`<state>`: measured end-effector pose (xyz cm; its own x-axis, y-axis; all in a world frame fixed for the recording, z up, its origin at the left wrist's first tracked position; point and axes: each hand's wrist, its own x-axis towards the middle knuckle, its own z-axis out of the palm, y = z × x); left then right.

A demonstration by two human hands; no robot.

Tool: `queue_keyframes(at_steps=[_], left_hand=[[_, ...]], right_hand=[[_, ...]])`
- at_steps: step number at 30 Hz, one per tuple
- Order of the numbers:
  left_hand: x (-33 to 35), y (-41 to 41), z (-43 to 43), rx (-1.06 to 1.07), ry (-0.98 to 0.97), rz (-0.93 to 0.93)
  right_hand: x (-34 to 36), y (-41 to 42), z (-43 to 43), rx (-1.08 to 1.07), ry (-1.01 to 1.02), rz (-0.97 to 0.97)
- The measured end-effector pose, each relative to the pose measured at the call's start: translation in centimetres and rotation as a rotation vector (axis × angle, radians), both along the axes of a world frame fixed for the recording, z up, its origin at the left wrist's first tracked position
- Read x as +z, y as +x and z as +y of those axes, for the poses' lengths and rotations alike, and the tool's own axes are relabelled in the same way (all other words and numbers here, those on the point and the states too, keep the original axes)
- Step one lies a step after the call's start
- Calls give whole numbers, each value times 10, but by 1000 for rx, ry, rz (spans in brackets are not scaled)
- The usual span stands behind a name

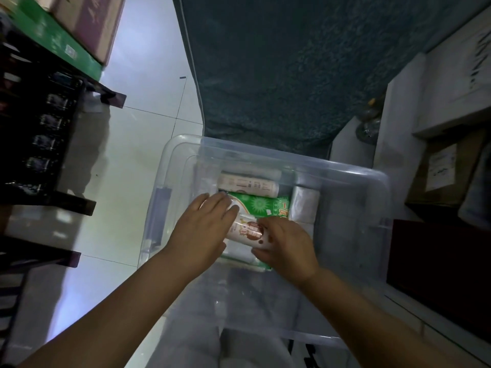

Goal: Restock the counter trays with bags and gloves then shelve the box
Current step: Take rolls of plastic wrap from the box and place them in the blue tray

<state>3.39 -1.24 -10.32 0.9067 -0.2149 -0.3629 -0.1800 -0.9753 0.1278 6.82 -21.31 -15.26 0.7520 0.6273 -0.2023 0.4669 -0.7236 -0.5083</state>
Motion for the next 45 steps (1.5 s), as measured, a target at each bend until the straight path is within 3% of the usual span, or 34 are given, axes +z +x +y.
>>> queue_keyframes(at_steps=[5, 9, 13, 18, 23, 26, 29, 36, 40, 45], left_hand=[[22, 9, 24, 71, 39, 98], [33, 5, 59, 150, 129, 45], [33, 0, 92, 266, 162, 58], [28, -7, 107, 252, 73, 37], [22, -11, 113, 207, 43, 18], [20, -12, 116, 188, 37, 22], [21, -11, 117, 199, 23, 33], [45, -2, 111, 129, 14, 68], [75, 2, 98, 4, 19, 48], [124, 9, 61, 29, -188, 4]], right_hand=[[5, 17, 17, 113, 59, 13], [-19, 46, 27, -90, -85, 199], [-61, 60, 47, -101, -295, 220], [-93, 48, 67, -155, -515, 63], [-104, 43, 71, -174, -569, -54], [-100, 35, 68, -238, -527, 11], [-81, 24, 62, -351, -520, 170], [4, -14, 20, -474, -614, 249], [66, -46, -8, -599, -524, 191], [146, -98, -33, -791, -445, 72]])
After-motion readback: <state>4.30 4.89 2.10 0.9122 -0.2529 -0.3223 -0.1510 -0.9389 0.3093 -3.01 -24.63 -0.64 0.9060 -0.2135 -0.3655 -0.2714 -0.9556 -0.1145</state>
